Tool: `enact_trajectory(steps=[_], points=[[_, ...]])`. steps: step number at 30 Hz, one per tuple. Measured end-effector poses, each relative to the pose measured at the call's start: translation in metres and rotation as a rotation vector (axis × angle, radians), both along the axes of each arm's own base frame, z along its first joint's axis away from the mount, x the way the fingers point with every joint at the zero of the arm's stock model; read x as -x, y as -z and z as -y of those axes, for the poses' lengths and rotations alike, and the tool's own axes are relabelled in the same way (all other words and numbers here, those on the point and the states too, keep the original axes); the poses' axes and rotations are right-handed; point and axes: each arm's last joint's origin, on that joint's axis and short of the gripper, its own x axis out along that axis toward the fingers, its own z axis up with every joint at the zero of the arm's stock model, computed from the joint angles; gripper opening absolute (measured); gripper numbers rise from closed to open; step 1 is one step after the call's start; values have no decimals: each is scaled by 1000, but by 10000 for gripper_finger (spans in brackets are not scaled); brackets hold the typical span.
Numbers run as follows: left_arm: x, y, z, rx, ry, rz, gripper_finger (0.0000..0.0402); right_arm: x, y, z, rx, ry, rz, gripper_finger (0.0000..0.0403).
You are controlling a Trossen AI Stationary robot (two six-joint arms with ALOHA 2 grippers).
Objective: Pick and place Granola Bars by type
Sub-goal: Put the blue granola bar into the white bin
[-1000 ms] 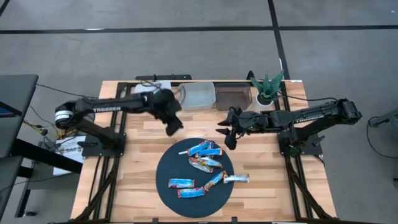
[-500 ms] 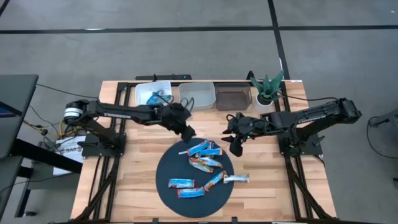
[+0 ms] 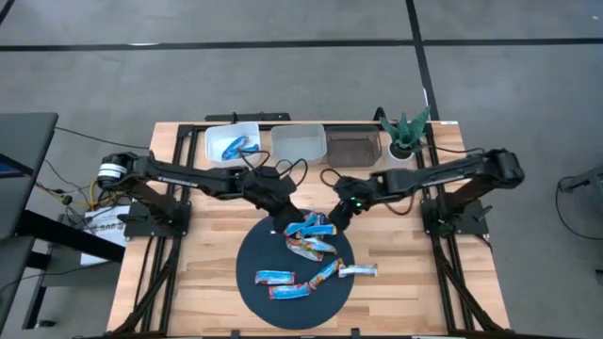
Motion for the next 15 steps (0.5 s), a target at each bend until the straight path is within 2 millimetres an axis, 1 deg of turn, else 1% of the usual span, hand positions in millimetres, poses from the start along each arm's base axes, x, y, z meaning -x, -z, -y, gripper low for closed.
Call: enact_trajectory(steps=[5, 8, 11, 15], points=[[10, -10, 6, -27, 1, -3, 99, -18, 14, -2, -26, 26, 50, 131], [16, -15, 7, -36, 7, -14, 99, -22, 22, 2, -49, 76, 32, 131], [23, -21, 7, -51, 7, -8, 99, -26, 35, 8, -57, 112, -12, 132], [30, -27, 7, -76, 2, -6, 99, -31, 47, 14, -97, 114, -41, 146]])
